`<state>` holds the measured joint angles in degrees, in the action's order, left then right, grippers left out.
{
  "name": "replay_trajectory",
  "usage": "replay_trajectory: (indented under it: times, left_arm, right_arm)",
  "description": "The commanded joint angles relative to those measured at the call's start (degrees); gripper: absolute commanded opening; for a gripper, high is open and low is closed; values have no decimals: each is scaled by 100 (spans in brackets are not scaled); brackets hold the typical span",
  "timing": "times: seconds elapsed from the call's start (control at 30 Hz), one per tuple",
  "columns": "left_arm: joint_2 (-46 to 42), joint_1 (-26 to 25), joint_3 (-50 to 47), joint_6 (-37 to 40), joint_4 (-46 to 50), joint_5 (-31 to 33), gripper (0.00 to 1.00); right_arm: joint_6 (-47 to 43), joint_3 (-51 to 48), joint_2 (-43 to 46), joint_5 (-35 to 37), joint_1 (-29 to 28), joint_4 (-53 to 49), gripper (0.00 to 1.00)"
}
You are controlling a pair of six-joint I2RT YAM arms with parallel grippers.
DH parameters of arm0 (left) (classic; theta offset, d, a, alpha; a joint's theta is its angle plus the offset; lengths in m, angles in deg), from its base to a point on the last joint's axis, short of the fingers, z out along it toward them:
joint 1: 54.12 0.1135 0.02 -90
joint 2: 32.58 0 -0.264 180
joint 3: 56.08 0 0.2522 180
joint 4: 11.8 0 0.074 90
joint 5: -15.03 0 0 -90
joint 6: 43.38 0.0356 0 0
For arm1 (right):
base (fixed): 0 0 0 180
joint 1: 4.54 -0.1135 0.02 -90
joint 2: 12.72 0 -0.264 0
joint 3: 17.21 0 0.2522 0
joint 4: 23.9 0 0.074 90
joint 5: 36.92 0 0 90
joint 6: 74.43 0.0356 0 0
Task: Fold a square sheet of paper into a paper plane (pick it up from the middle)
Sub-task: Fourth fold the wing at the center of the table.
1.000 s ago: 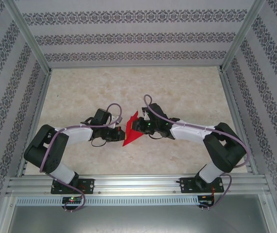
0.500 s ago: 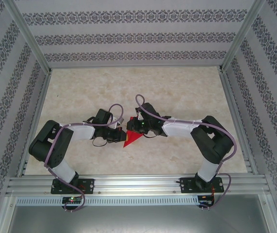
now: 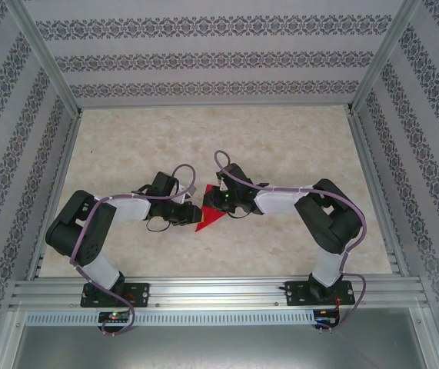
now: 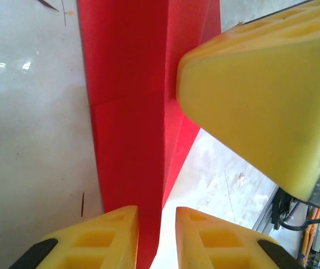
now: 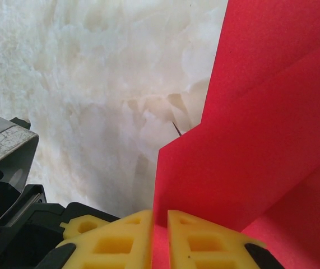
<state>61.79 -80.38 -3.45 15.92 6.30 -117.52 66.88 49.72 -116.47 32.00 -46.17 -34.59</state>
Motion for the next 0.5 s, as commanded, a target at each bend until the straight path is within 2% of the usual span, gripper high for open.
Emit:
replay_trajectory:
  times: [0.0,0.47]
  left_arm:
    - [20,84,67,156,85,46,24]
    - [173,70,-11,100,147,213,5]
  right_arm:
    - [19,148,-59,90,36,149,16]
    - [13,175,-178,65,49,114,17]
